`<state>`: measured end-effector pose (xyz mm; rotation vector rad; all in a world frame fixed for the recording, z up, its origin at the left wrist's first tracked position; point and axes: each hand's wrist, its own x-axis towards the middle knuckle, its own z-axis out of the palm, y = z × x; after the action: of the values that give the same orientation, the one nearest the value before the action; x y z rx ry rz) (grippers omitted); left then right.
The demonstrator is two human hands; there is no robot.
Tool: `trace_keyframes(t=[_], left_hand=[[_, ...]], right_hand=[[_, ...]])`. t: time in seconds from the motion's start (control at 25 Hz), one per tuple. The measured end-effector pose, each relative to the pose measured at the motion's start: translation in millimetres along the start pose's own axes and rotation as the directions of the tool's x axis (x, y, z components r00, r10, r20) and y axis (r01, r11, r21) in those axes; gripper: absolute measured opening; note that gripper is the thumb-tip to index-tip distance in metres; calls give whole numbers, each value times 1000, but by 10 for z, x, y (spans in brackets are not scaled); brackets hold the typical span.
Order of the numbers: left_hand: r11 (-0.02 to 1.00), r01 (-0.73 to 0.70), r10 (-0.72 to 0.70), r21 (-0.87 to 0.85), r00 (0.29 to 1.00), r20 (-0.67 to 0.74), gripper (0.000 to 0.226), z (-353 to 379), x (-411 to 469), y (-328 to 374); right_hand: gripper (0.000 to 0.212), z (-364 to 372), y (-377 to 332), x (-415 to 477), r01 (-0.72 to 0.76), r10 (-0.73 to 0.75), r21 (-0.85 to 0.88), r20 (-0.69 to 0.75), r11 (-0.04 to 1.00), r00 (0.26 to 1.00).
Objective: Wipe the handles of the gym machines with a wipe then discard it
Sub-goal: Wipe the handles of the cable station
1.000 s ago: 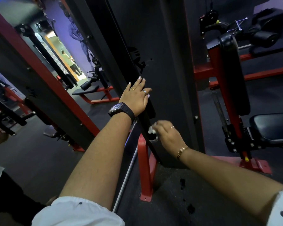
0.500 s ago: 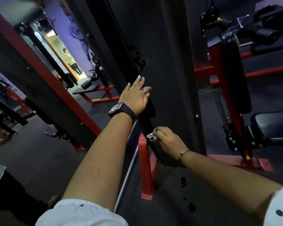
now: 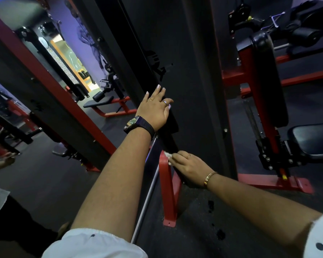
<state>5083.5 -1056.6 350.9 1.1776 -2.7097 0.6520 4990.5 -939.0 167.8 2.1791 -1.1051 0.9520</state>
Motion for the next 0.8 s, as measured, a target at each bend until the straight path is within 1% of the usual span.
trace_keyframes(t=[0.12, 0.16, 0.2, 0.24, 0.32, 0.36, 0.4, 0.44, 0.48, 0.52, 0.56, 0.6, 0.64, 0.68, 0.72, 0.76, 0.8], left_hand=[[1000, 2, -2, -8, 1000, -5, 39, 7, 4, 5], [1000, 2, -2, -10, 1000, -1, 39, 6, 2, 8], [1000, 5, -5, -12, 1000, 3, 39, 3, -5, 15], [1000, 8, -8, -17, 1000, 3, 39, -3, -11, 20], [999, 14, -14, -34, 1000, -1, 39, -22, -13, 31], [999, 20, -20, -40, 1000, -2, 39, -29, -21, 36], [999, 23, -23, -41, 1000, -2, 39, -32, -30, 40], [999, 22, -22, -39, 1000, -1, 39, -33, -32, 42], [999, 19, -19, -41, 1000, 1, 39, -36, -25, 45], [999, 19, -19, -47, 1000, 5, 39, -39, -18, 48], [998, 21, -21, -52, 1000, 7, 39, -46, -16, 47], [998, 22, -21, -52, 1000, 11, 38, -54, -15, 46], [999, 22, -22, -50, 1000, 19, 38, -64, -16, 46], [998, 27, -25, -54, 999, 28, 38, -75, -18, 53], [997, 39, -37, -70, 999, 32, 38, -82, -21, 69], [993, 63, -60, -102, 998, 31, 37, -84, -27, 94], [984, 101, -98, -149, 995, 25, 35, -91, -31, 123]], right_hand=[[37, -7, -29, 349, -173, 172, -4, -125, 985, 977], [38, -6, -31, 441, -200, 194, -24, -144, 980, 970], [39, 11, -26, 468, -190, 181, -66, -127, 980, 975], [39, 41, -20, 426, -140, 130, -117, -88, 983, 988], [37, 87, -7, 184, 8, 8, -186, 82, 983, 997], [40, 87, -20, 50, 62, -28, -186, 180, 981, 983], [43, 73, -44, -42, 65, -25, -177, 216, 982, 976], [41, 56, -79, -50, 15, 11, -151, 167, 988, 986], [35, 46, -92, 26, -64, 69, -92, 62, 994, 996], [31, 44, -78, 170, -150, 150, -4, -62, 989, 987], [30, 16, -30, 359, -227, 238, 81, -176, 971, 955], [30, -30, 35, 544, -277, 312, 164, -250, 947, 917], [30, -68, 97, 659, -296, 352, 223, -282, 929, 892], [29, -69, 141, 683, -292, 354, 241, -278, 926, 893], [29, -31, 158, 601, -277, 329, 220, -253, 935, 910], [32, 13, 163, 445, -257, 294, 192, -202, 947, 934], [35, 62, 138, 253, -263, 287, 186, -113, 947, 951]])
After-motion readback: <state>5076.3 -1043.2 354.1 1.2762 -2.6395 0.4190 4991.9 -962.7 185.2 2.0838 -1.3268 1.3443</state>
